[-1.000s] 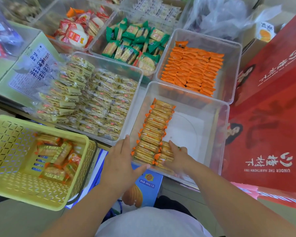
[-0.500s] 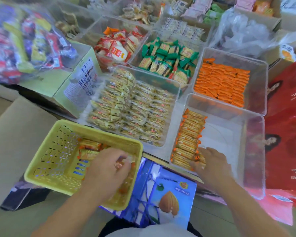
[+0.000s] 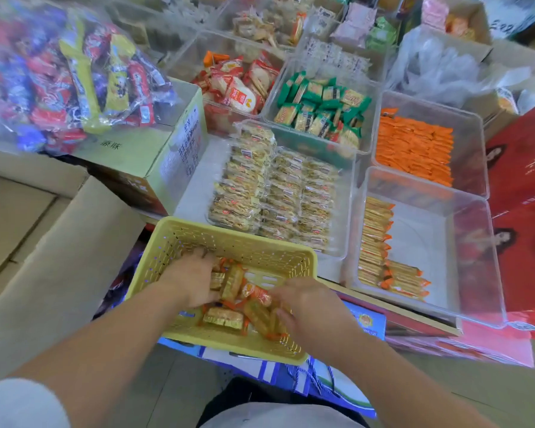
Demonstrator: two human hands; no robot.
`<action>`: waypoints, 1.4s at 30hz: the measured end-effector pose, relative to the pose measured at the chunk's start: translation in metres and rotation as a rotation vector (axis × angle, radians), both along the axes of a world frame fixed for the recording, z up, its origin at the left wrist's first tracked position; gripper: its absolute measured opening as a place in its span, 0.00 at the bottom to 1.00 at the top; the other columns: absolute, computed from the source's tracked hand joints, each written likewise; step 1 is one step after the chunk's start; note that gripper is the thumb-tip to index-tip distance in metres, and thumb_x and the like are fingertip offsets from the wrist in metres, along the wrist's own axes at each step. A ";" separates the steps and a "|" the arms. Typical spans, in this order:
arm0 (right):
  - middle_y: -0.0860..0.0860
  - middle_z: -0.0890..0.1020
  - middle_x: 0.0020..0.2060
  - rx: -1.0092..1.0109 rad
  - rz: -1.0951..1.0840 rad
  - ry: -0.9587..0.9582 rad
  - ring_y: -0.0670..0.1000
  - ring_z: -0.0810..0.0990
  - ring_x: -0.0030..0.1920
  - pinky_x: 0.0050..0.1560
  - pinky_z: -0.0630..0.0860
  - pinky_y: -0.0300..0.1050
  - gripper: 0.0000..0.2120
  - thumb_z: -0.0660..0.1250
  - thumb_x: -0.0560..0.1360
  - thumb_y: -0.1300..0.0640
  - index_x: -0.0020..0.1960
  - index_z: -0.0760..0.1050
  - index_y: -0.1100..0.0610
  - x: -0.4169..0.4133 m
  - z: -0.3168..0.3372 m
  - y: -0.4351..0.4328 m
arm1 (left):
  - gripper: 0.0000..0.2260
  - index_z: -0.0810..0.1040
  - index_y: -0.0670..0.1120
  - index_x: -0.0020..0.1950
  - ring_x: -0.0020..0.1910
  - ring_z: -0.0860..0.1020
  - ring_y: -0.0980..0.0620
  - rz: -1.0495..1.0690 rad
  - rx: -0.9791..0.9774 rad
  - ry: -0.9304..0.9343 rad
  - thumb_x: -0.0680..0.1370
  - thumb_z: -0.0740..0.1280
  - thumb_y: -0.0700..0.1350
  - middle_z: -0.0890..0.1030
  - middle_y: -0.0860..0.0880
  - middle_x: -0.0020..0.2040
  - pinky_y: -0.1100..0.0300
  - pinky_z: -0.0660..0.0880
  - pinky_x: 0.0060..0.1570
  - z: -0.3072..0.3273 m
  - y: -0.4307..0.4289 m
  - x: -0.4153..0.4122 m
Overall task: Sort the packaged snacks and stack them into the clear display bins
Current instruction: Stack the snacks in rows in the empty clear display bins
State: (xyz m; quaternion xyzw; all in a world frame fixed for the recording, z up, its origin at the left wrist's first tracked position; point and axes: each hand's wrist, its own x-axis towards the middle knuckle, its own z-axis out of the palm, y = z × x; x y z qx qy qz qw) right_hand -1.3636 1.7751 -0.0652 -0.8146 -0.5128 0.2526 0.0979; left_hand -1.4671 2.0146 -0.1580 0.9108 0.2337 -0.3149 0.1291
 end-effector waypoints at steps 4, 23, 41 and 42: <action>0.53 0.78 0.52 -0.364 0.259 -0.136 0.56 0.76 0.56 0.53 0.77 0.51 0.16 0.66 0.75 0.65 0.61 0.77 0.56 0.006 -0.007 0.036 | 0.44 0.58 0.45 0.82 0.74 0.67 0.38 -0.042 0.033 0.074 0.74 0.75 0.60 0.60 0.41 0.78 0.45 0.73 0.70 -0.010 0.004 0.001; 0.58 0.71 0.72 -0.776 0.180 0.051 0.61 0.76 0.66 0.56 0.78 0.50 0.61 0.81 0.67 0.50 0.83 0.41 0.56 0.018 -0.100 0.084 | 0.29 0.70 0.47 0.71 0.54 0.80 0.45 0.143 -0.261 0.079 0.73 0.75 0.52 0.80 0.48 0.58 0.54 0.78 0.50 -0.045 -0.003 -0.004; 0.52 0.82 0.52 -0.680 -0.016 0.200 0.55 0.80 0.50 0.44 0.76 0.44 0.31 0.80 0.65 0.44 0.62 0.75 0.55 0.012 -0.102 0.083 | 0.33 0.72 0.50 0.73 0.52 0.79 0.49 0.051 -0.403 0.230 0.70 0.79 0.53 0.80 0.50 0.61 0.58 0.77 0.49 -0.037 -0.010 0.001; 0.52 0.82 0.52 -0.654 -0.041 0.226 0.55 0.80 0.51 0.45 0.75 0.44 0.30 0.80 0.65 0.43 0.62 0.76 0.54 0.011 -0.102 0.083 | 0.33 0.73 0.51 0.72 0.51 0.79 0.49 0.058 -0.405 0.222 0.69 0.79 0.53 0.80 0.51 0.58 0.59 0.76 0.47 -0.037 -0.010 0.002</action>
